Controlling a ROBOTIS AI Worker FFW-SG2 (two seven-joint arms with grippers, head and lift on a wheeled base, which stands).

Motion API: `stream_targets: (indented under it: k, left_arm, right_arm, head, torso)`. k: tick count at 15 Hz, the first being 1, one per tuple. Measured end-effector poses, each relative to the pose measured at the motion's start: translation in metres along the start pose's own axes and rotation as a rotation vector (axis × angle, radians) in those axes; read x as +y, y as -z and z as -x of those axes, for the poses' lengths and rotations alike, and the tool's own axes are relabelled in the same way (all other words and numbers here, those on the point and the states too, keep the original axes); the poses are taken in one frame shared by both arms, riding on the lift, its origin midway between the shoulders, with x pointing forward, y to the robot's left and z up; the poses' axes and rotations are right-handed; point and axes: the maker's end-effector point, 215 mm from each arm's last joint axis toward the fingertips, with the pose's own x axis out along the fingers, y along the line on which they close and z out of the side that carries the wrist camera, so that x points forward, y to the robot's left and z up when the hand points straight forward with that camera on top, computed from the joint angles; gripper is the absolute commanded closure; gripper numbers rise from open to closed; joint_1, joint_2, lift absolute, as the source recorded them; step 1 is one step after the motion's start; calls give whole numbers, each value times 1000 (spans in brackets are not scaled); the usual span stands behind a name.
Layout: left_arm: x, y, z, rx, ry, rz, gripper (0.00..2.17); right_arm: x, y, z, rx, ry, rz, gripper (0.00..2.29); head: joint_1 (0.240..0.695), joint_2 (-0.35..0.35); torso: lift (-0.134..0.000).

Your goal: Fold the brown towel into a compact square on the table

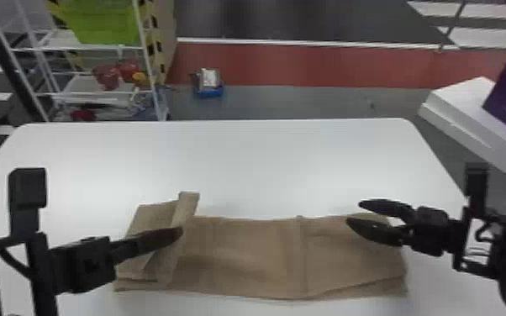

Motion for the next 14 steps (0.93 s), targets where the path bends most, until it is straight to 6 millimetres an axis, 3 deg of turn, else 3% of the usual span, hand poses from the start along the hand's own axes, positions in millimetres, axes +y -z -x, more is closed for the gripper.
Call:
stream_targets:
  k: [2,7,9,10,11,12,14]
  left_arm:
    - [-5,12,-17,38,-2,-5,1737]
    - [-14,3,-56,2,0,-63,1737]
    - [-20,11,-70,24,19,-62,1632]
    - [-22,18,-78,45,26,-60,1187]
    - [-25,25,-84,63,31,-62,248]
    - [-27,31,-89,80,38,-63,-2]
    - [-29,38,-93,97,47,-61,2]
  right_arm:
    - [-6,-3,12,-22,8,10,83]
    - [-21,-1,33,-46,29,29,83]
    - [-23,2,35,-47,33,29,83]
    - [-23,3,35,-48,34,27,83]
    - [-23,3,35,-50,33,25,83]
    - [-22,2,35,-59,28,17,83]
    - [-18,2,35,-83,13,-13,83]
  head:
    - [695,-143]
    - [695,-210]
    - [695,-227]
    - [695,-236]
    - [695,-246]
    - [695,-260]
    - [695,-267]
  torso:
    - [-123]
    - [-123]
    - [-123]
    - [-123]
    - [-123]
    - [-123]
    - [-123]
